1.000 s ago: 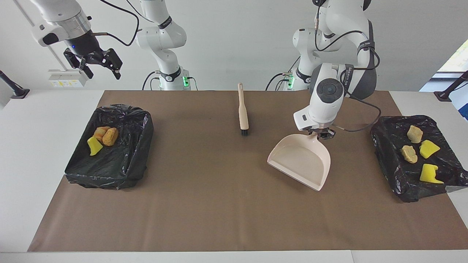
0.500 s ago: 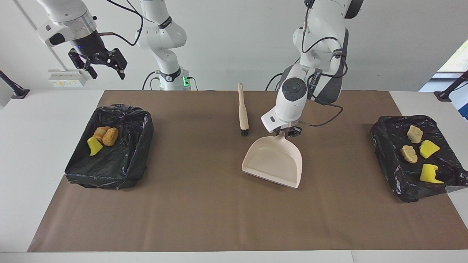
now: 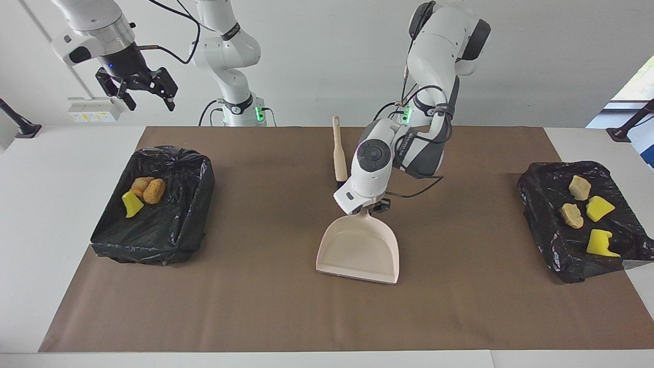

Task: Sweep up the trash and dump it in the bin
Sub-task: 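Bring the emptied dustpan back to the table center with the left gripper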

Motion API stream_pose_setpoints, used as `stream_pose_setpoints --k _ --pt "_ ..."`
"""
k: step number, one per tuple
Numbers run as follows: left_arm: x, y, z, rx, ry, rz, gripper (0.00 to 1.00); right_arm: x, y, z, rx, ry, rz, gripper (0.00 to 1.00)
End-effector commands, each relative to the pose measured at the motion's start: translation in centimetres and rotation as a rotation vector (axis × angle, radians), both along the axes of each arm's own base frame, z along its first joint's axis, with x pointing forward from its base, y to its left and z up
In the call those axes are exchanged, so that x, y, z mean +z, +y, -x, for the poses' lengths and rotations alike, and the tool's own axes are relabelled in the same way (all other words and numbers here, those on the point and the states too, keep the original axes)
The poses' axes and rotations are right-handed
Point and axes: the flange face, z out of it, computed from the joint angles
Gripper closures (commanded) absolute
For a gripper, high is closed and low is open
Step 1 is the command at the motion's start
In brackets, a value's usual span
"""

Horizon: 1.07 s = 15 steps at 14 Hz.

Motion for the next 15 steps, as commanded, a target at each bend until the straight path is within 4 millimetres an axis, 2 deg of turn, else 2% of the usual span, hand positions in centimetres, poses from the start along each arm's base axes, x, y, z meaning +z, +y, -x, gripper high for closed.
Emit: stream_pose_setpoints --k 1,3,5,6,7,9,10,11,12,15 --pt "0.5 -0.3 -1.8 0.033 -0.009 0.027 1.0 -0.2 0.1 0.1 -0.014 -0.011 0.001 0.0" --pt "0.2 -0.2 -2.0 0.034 -0.018 0.033 1.0 -0.2 0.1 0.1 -0.014 -0.009 0.001 0.0" --pt "-0.2 1.2 -2.5 0.058 0.005 0.059 1.0 -0.2 0.1 0.1 -0.014 -0.009 0.001 0.0" --pt "-0.2 1.2 -2.4 0.06 0.017 0.06 0.76 -0.2 0.1 0.1 -0.014 -0.009 0.001 0.0" --pt "-0.2 1.2 -2.3 0.064 0.02 0.058 0.46 -0.2 0.1 0.1 -0.014 -0.011 0.001 0.0" --pt "0.5 1.3 -2.3 0.063 0.013 0.058 0.3 -0.2 0.1 0.1 -0.014 -0.009 0.001 0.0" --pt "1.1 1.6 -2.4 0.065 0.003 0.058 0.29 -0.2 0.1 0.1 -0.014 -0.009 0.001 0.0" --pt "2.1 2.6 -2.5 0.07 0.004 0.049 0.09 -0.2 0.1 0.1 -0.014 -0.009 0.001 0.0" --pt "3.1 3.9 -2.3 0.069 0.021 0.036 0.0 -0.2 0.1 0.1 -0.014 -0.009 0.001 0.0" --pt "7.5 9.6 -0.4 0.123 0.013 0.018 0.0 -0.2 0.1 0.1 -0.014 -0.009 0.001 0.0"
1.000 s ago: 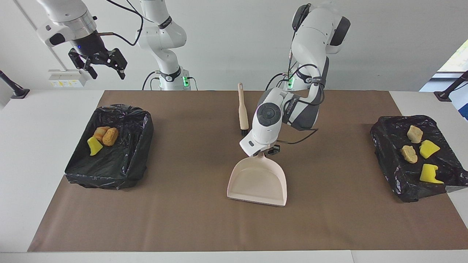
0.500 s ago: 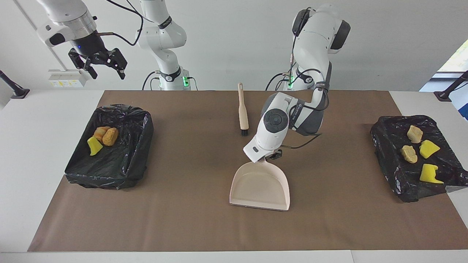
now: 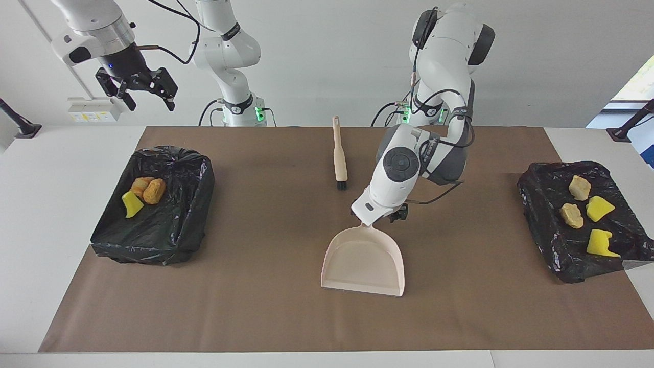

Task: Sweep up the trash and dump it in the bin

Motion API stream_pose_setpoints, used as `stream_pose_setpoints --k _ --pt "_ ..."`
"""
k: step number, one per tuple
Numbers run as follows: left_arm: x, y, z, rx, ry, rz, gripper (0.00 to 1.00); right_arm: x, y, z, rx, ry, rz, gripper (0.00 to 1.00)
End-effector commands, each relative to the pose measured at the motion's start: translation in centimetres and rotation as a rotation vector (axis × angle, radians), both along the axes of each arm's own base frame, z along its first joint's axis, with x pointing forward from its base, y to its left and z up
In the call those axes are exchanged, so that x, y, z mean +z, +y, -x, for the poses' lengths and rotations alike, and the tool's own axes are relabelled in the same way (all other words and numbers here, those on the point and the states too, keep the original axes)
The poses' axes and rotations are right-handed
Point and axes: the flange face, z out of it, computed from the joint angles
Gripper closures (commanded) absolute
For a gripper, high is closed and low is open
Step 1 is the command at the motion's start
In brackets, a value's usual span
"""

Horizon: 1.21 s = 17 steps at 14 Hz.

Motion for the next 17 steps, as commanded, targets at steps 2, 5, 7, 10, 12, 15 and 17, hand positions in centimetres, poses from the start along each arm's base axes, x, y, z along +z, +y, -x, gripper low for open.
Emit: stream_pose_setpoints --k 2,5,7,10,12,15,17 --pt "6.3 7.8 3.9 0.055 -0.014 -0.021 0.0 -0.2 0.1 0.1 -0.014 -0.009 0.001 0.0" --pt "13.0 14.0 5.8 -0.005 -0.04 -0.006 0.0 -0.2 0.1 0.1 -0.014 -0.009 0.001 0.0" --pt "17.8 17.1 7.7 -0.03 -0.059 -0.002 0.0 -0.2 0.1 0.1 -0.014 -0.009 0.001 0.0" --pt "23.6 17.9 10.1 -0.035 -0.104 0.003 0.0 -0.2 0.1 0.1 -0.014 -0.009 0.001 0.0" --pt "26.6 19.0 10.9 -0.026 -0.096 -0.005 0.0 -0.2 0.1 0.1 -0.014 -0.009 0.001 0.0" --pt "28.7 20.9 11.3 -0.049 -0.077 0.002 0.0 -0.2 0.1 0.1 -0.014 -0.009 0.001 0.0" --pt "28.8 21.4 11.3 -0.043 -0.076 0.004 0.0 -0.2 0.1 0.1 -0.014 -0.009 0.001 0.0"
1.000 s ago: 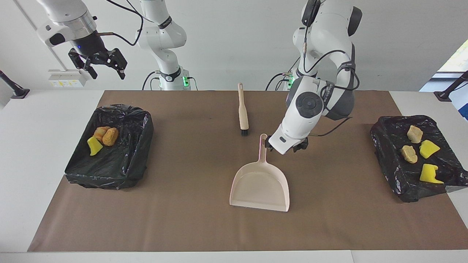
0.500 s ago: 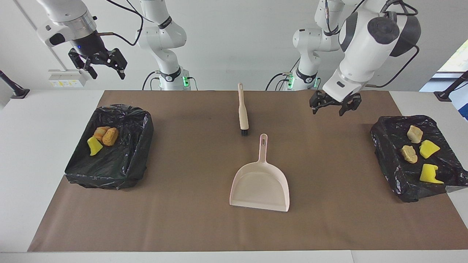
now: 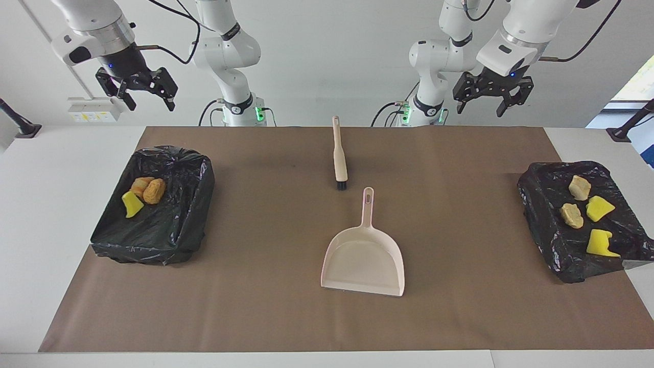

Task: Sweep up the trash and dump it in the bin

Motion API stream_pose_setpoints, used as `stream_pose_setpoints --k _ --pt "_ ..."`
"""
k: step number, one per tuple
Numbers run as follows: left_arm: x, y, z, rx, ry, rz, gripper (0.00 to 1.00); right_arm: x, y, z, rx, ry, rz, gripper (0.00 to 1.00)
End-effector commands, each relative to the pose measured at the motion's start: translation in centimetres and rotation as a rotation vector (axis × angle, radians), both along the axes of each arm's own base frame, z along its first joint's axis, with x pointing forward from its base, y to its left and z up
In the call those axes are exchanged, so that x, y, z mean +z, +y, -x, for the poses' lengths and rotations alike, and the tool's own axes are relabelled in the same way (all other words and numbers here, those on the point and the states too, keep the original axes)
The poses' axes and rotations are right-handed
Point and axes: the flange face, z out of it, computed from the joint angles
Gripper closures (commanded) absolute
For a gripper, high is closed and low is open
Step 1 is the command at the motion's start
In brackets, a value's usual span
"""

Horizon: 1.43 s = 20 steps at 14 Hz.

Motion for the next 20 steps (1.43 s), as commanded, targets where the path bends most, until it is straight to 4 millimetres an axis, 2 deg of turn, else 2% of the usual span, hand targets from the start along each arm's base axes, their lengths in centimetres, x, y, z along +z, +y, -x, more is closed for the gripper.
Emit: stream_pose_setpoints --k 1,3,5,6,12,18,20 --pt "0.1 0.7 -0.3 -0.011 0.022 0.0 0.0 -0.2 0.1 0.1 -0.014 -0.009 0.001 0.0" --pt "-0.1 1.5 -0.6 -0.013 0.025 0.003 0.0 -0.2 0.1 0.1 -0.014 -0.009 0.001 0.0" --pt "0.7 4.2 -1.2 0.036 0.029 0.011 0.0 -0.2 0.1 0.1 -0.014 -0.009 0.001 0.0" --pt "1.5 4.5 -1.3 0.04 0.021 0.017 0.0 -0.2 0.1 0.1 -0.014 -0.009 0.001 0.0" --pt "1.3 4.7 -1.8 -0.019 0.026 0.014 0.0 -0.2 0.1 0.1 -0.014 -0.009 0.001 0.0" --pt "2.1 4.7 -1.1 -0.022 0.013 0.018 0.0 -0.2 0.1 0.1 -0.014 -0.009 0.001 0.0" --pt "2.4 5.2 -0.7 -0.011 0.008 0.017 0.0 -0.2 0.1 0.1 -0.014 -0.009 0.001 0.0"
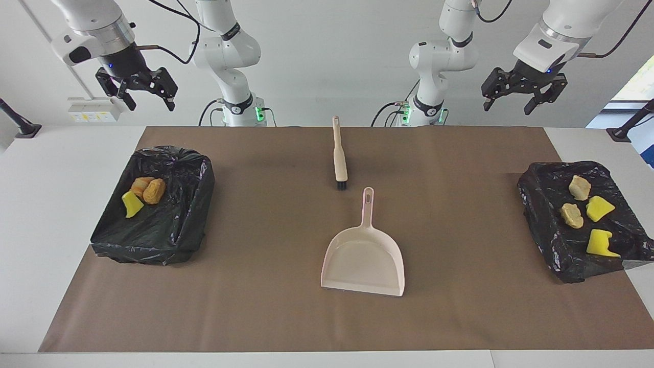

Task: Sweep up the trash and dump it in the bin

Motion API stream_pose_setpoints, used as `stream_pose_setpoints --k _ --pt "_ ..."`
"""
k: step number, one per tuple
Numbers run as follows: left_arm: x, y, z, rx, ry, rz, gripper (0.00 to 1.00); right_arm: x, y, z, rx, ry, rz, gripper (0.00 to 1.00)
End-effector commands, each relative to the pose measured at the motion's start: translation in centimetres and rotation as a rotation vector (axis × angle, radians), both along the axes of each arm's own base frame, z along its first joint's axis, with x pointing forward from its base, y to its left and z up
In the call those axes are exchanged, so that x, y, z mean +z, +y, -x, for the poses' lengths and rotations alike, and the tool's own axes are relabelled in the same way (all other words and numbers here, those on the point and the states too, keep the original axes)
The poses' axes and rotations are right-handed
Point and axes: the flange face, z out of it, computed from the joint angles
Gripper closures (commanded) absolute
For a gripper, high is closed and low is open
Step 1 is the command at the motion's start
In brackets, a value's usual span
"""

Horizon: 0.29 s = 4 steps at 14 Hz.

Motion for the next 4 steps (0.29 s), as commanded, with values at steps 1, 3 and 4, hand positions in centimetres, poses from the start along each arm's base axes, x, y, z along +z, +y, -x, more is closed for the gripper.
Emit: stream_pose_setpoints --k 1,3,4 --pt "0.84 0.48 0.62 -0.005 0.007 0.006 0.0 -0.19 0.07 0.11 -0.014 -0.009 0.001 0.0" --pt "0.84 0.62 0.6 -0.003 0.007 0.007 0.0 -0.19 0.07 0.11 -0.014 -0.009 0.001 0.0" --pt "0.85 0.97 0.61 0.004 0.007 0.01 0.0 -0.19 0.07 0.11 -0.014 -0.009 0.001 0.0"
